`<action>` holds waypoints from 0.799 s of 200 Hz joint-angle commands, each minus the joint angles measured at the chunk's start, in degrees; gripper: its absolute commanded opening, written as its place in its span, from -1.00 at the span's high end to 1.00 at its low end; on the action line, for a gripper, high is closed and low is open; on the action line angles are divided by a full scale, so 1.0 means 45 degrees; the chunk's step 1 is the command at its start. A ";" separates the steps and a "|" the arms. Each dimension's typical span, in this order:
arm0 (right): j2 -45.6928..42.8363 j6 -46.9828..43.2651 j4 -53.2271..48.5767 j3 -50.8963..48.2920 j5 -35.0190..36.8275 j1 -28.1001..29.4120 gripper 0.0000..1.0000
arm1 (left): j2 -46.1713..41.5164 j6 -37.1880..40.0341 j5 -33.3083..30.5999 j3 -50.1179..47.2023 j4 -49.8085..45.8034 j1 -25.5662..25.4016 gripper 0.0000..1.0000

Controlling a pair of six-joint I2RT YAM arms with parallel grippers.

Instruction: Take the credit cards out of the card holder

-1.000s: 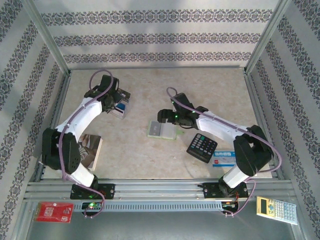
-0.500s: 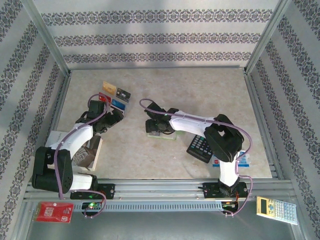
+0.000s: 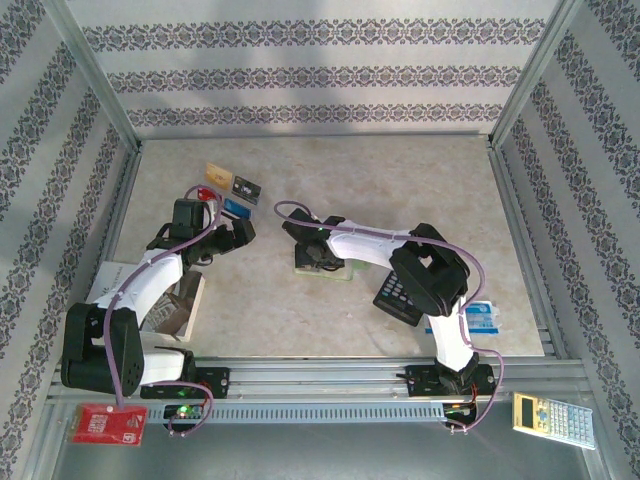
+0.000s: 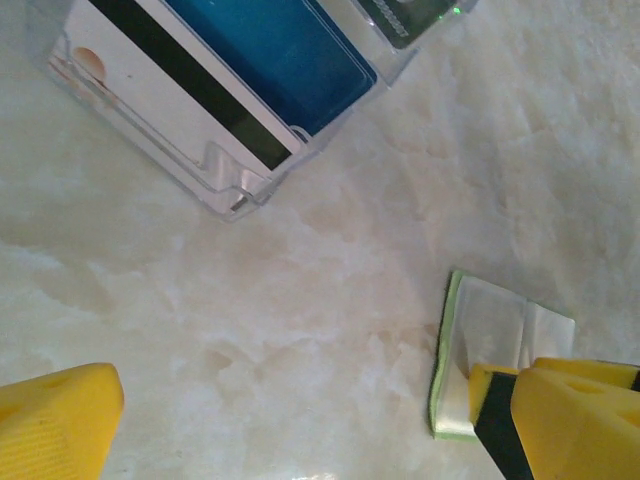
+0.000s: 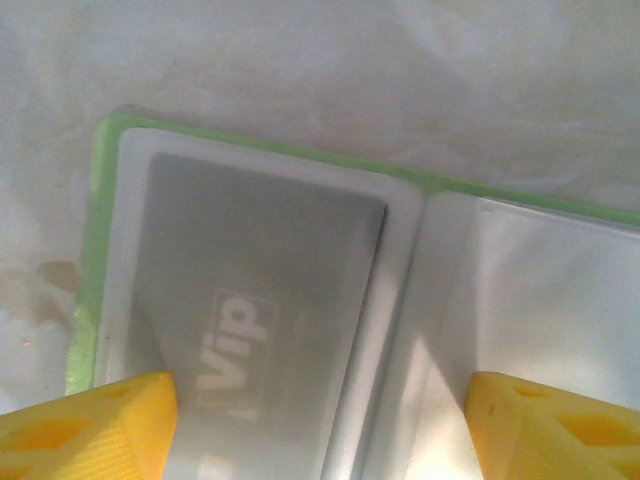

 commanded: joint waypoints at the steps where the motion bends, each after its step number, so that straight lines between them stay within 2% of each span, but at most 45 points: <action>1: 0.0317 0.0402 -0.0044 -0.0184 -0.0082 0.0102 -0.52 | 0.0165 0.0382 0.0785 0.0389 0.0246 0.0134 -1.00; 29: 0.0460 0.0480 0.0010 -0.0708 -0.0610 -0.0048 -0.46 | 0.0395 0.0320 0.1263 0.0385 0.0348 0.0135 -1.00; 79: 0.0394 0.0535 -0.0218 -0.1608 -0.0664 -0.0365 -0.11 | 0.1267 -0.0434 0.2596 0.0272 0.1187 0.0049 -0.95; 105: 0.0151 0.0481 0.0229 -0.2011 -0.0743 -0.0375 0.00 | 0.2156 -0.1112 0.3502 0.0377 0.1930 -0.0240 -0.76; 122: -0.0002 0.0404 0.0609 -0.2099 -0.0790 -0.0386 0.09 | 0.2721 -0.1706 0.3990 0.0467 0.2557 -0.0581 -0.55; 160: -0.0134 0.0448 0.1208 -0.2072 -0.0712 -0.0482 0.21 | 0.3904 -0.2976 0.4159 0.0864 0.3530 -0.1810 -0.19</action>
